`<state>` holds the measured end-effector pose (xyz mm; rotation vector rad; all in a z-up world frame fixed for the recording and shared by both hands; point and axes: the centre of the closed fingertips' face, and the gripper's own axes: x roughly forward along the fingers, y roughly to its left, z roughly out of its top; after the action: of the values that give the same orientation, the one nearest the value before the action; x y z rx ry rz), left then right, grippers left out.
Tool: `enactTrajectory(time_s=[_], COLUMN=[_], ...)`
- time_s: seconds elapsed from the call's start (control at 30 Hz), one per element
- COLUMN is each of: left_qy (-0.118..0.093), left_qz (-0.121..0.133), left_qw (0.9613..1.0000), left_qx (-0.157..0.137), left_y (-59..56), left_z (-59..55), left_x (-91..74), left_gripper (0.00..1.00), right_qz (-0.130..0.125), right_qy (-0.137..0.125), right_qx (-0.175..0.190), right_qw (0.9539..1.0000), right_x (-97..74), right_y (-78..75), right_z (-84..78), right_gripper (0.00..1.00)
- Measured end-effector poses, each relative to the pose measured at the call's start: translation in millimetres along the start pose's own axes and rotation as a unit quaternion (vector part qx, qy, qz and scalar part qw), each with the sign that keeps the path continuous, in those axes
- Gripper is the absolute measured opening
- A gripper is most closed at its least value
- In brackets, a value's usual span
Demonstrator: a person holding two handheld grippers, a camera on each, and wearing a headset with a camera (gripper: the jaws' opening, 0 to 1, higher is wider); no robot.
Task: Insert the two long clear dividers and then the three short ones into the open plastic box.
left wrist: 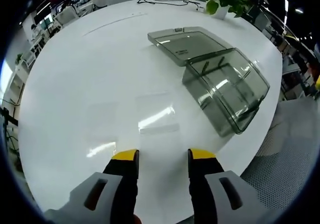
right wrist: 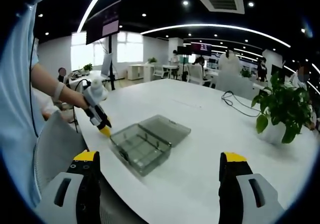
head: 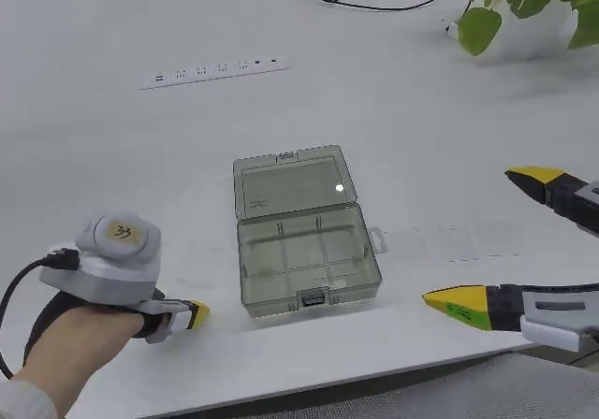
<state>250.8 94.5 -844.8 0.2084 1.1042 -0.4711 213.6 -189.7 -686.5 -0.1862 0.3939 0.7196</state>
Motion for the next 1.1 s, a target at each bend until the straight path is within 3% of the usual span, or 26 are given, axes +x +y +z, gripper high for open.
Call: enactTrajectory(time_s=[0.23,0.8,1.1], left_qy=[0.013,0.003,-0.001], left_qz=[0.024,0.029,0.029], left_qw=[0.9993,0.9994,0.9994], left_qx=[0.027,0.018,0.018], left_y=[-0.2,1.9,5.8], left_z=[0.1,0.6,1.2], left_x=[0.6,-0.2,2.2], left_gripper=[0.36,0.32,0.32], right_qz=[0.010,0.046,0.052], right_qy=[-0.001,-0.010,-0.015], right_qx=[0.002,-0.001,0.010], right_qw=[0.9999,0.9989,0.9985], right_x=[2.9,22.3,28.4], right_y=[0.8,15.2,20.0], right_z=[2.4,12.7,20.6], right_gripper=[1.00,0.99,0.99])
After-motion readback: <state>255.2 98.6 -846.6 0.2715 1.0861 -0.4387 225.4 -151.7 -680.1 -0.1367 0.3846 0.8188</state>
